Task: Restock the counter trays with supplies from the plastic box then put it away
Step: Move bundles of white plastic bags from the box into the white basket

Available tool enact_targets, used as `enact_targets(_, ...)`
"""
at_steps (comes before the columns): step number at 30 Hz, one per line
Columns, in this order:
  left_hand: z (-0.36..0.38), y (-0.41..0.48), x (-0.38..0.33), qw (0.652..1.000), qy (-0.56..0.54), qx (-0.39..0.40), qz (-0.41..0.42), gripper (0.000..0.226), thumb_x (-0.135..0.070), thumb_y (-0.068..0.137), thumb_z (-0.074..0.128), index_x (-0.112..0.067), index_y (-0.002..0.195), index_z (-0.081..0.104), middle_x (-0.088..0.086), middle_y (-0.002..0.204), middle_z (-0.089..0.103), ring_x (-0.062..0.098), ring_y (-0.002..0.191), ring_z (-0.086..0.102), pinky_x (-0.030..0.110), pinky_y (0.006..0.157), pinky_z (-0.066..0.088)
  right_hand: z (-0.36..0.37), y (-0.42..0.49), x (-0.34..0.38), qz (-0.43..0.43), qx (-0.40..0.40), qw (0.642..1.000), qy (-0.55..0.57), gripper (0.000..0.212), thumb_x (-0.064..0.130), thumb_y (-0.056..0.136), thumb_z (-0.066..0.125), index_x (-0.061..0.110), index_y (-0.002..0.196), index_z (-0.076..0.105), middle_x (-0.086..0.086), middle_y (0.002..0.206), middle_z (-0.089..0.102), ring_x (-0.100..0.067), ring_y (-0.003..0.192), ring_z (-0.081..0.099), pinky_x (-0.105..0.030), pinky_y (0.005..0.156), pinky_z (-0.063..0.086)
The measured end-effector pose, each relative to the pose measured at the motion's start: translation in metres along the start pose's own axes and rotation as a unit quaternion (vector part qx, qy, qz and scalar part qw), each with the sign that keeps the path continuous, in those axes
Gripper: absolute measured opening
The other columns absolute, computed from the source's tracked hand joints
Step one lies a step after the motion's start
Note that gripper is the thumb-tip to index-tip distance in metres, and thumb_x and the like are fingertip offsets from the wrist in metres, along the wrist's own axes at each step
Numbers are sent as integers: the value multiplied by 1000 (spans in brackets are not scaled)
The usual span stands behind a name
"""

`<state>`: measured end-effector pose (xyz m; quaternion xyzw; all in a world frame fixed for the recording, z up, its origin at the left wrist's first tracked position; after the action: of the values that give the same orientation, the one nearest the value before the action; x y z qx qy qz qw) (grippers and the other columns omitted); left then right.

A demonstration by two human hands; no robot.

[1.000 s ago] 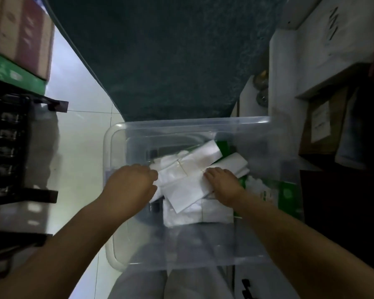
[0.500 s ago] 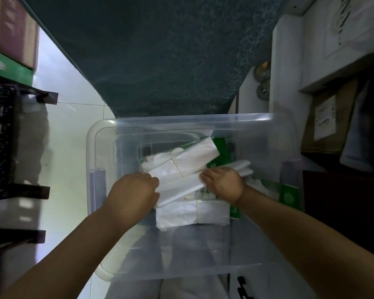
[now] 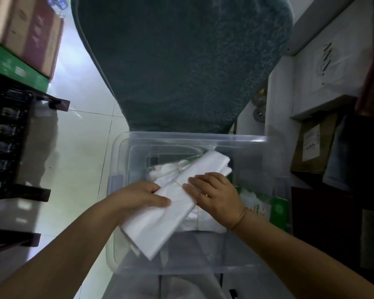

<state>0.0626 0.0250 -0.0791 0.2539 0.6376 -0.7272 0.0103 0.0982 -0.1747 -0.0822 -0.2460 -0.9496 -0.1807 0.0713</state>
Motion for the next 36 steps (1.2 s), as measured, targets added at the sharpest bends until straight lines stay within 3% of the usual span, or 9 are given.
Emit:
enact_targets(3, -17, -22, -5, 990, 80, -109, 49, 22, -36, 67, 75, -25, 85, 67, -7, 81, 69, 10, 73, 65, 23, 60, 47, 5, 3, -2, 69, 15, 997, -14, 40, 17, 79, 71, 11, 117, 58, -12, 109, 70, -27, 95, 66, -35, 82, 48)
enact_targets(6, -38, -49, -10, 905, 303, -274, 118, 14, -34, 75, 68, -31, 88, 62, -10, 79, 58, 4, 65, 52, 20, 54, 38, 19, 2, -20, 234, 67, 970, 24, 42, 9, 65, 82, 6, 103, 65, -16, 100, 69, -33, 87, 66, -41, 77, 53)
enact_targets(8, -50, -61, -3, 860, 375, -317, 141, 14, -34, 76, 67, -31, 89, 64, -14, 73, 49, 5, 61, 49, 19, 52, 34, 39, 2, -30, 265, 140, 954, 27, 32, 8, 68, 79, 8, 98, 67, -13, 95, 69, -32, 86, 65, -40, 76, 52)
enact_targets(12, -68, -71, 18, 830, 402, -354, 158, 10, -31, 78, 61, -27, 87, 64, -16, 64, 38, 9, 59, 46, 15, 46, 20, 85, 12, -33, 234, 235, 943, 21, 39, 8, 70, 76, 4, 108, 65, -18, 106, 68, -35, 97, 64, -44, 88, 51)
enact_targets(17, -74, -71, 36, 822, 397, -385, 134, 12, -34, 84, 51, -31, 95, 55, -13, 72, 43, 8, 56, 41, 12, 47, 18, 127, 16, -31, 179, 343, 920, -68, 52, 12, 79, 66, 5, 127, 49, -17, 125, 56, -36, 118, 49, -47, 109, 31)
enact_targets(21, -64, -69, 44, 803, 426, -397, 124, 21, -29, 85, 54, -23, 105, 51, -8, 71, 46, 12, 54, 45, 22, 45, 27, 127, 15, -33, 216, 375, 895, -106, 30, 19, 85, 52, 12, 114, 57, -12, 114, 58, -30, 108, 50, -42, 94, 37)
enact_targets(26, -55, -65, 57, 831, 455, -314, 60, 66, -41, 82, 66, -21, 135, 34, -1, 112, 64, 16, 90, 66, 32, 83, 53, 107, 6, -15, 215, 416, 881, -67, 30, 19, 89, 51, 16, 119, 55, -7, 103, 62, -21, 84, 60, -27, 58, 41)
enact_targets(30, -46, -90, 52, 810, 463, -345, 98, 41, -31, 88, 58, -23, 125, 42, -3, 98, 67, 14, 71, 63, 27, 68, 52, 76, -3, 7, 233, 443, 861, -90, 25, 20, 91, 47, 17, 117, 50, -6, 97, 69, -25, 78, 66, -26, 56, 41)
enact_targets(36, -34, -147, 22, 789, 447, -376, 190, 31, -30, 90, 51, -27, 120, 46, -2, 89, 67, 17, 68, 63, 29, 64, 56, -24, -24, 32, 410, 353, 836, -89, 20, 20, 89, 48, 19, 108, 54, -6, 92, 70, -27, 77, 66, -28, 58, 43)
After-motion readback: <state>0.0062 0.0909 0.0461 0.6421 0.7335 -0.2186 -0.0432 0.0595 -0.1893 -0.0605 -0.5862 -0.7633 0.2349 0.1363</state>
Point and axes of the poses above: each hand's wrist, its own y-axis towards the middle knuckle, its own z-axis out of the palm, x = y × z, the point moved 4 cm from there along y, towards the middle knuckle
